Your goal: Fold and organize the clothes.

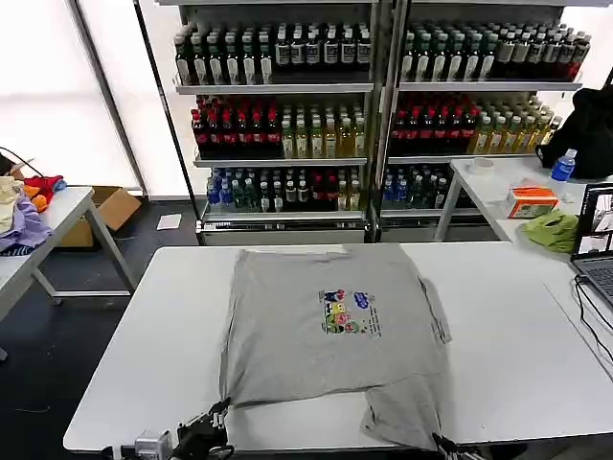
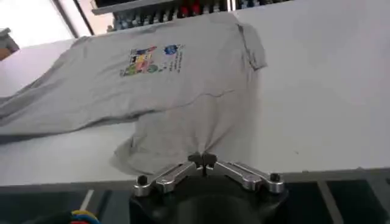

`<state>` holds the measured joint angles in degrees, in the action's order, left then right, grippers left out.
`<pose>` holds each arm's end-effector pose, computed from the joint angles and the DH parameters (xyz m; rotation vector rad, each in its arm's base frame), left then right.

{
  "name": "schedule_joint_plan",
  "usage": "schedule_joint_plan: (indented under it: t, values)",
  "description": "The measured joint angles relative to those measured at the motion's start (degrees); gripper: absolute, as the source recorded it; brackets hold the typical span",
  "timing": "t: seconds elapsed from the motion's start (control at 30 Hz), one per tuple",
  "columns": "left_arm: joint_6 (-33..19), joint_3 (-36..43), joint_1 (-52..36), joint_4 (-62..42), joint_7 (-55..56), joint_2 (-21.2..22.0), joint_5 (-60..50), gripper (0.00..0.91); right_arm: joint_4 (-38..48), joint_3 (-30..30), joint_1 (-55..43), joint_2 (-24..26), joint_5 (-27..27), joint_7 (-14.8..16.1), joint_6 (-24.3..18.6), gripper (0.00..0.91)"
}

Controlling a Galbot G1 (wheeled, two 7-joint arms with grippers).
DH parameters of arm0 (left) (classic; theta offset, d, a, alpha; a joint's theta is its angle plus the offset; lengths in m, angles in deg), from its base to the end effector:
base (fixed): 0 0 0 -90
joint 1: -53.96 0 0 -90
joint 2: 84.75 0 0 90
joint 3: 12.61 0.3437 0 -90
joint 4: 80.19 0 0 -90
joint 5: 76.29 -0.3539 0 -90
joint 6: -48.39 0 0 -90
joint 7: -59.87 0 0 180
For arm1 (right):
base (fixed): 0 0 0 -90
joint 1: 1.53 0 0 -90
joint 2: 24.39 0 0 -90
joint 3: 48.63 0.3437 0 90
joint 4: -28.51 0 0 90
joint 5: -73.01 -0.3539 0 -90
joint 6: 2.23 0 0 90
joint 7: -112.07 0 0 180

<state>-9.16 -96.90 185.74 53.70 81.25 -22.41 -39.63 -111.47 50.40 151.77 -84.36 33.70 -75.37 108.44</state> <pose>0.1234 0.0232 -0.2428 -0.1474 -2.4425 0.1257 0.0607 -0.0673 -0.2210 0.2449 -2.4630 -0.2158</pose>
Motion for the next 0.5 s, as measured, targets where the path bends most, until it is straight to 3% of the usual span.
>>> schedule_joint_plan:
  t: [0.23,0.5]
  values:
    - [0.31,-2.77,1.30,2.23,0.31,-1.82,1.86,0.040,0.74,-0.95,-5.84,-0.41,-1.66,-0.36,-2.66,0.000]
    - [0.49,-3.33,-7.28,-0.11,0.31,-3.26,8.13,0.040,6.14,-3.42,-19.68,-1.12,-3.08,-1.76,-4.10,0.000]
